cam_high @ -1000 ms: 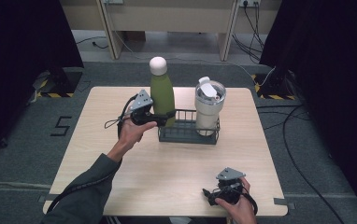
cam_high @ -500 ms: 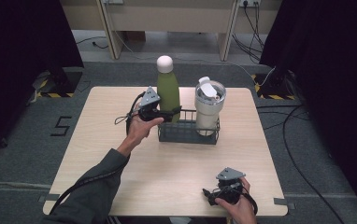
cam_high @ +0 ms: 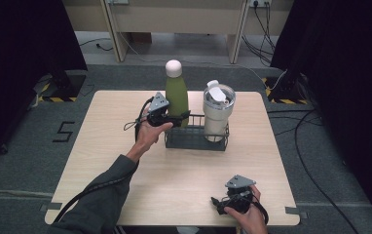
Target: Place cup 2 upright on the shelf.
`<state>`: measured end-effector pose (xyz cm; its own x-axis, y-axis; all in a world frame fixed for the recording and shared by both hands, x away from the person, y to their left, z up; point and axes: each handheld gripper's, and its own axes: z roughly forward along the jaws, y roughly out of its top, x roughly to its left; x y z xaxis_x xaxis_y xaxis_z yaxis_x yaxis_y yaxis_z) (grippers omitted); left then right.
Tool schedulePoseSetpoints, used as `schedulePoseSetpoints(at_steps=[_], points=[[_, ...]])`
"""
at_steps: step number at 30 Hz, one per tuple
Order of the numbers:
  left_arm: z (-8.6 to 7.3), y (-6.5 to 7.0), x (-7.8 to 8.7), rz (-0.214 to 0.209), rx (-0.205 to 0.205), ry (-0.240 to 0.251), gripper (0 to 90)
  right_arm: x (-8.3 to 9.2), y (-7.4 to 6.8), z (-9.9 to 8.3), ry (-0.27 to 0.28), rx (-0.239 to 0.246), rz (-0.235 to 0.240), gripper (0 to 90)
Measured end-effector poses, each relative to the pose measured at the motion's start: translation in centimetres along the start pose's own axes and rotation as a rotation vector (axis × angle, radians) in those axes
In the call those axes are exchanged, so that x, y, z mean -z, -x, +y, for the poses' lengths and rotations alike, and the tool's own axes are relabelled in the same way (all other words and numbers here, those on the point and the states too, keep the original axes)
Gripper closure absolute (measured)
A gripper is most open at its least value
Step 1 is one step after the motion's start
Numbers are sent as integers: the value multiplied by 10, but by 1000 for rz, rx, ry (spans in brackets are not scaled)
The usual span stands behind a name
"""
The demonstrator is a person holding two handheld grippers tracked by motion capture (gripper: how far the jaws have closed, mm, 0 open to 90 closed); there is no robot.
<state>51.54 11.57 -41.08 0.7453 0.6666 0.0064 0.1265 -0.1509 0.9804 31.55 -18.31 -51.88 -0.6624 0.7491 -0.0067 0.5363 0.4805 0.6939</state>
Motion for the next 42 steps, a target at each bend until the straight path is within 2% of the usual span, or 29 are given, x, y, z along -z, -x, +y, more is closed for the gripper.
schedulePoseSetpoints(at_steps=[3, 14, 42], points=[[-3, 1, -2, 1, 8, -7, 205, 0, 0, 0, 0, 0, 0, 5], [-14, 6, -9, -7, -19, -35, 205, 0, 0, 0, 0, 0, 0, 5], [-34, 5, -18, -2, -2, -67, 204, 0, 0, 0, 3, 1, -1, 5]])
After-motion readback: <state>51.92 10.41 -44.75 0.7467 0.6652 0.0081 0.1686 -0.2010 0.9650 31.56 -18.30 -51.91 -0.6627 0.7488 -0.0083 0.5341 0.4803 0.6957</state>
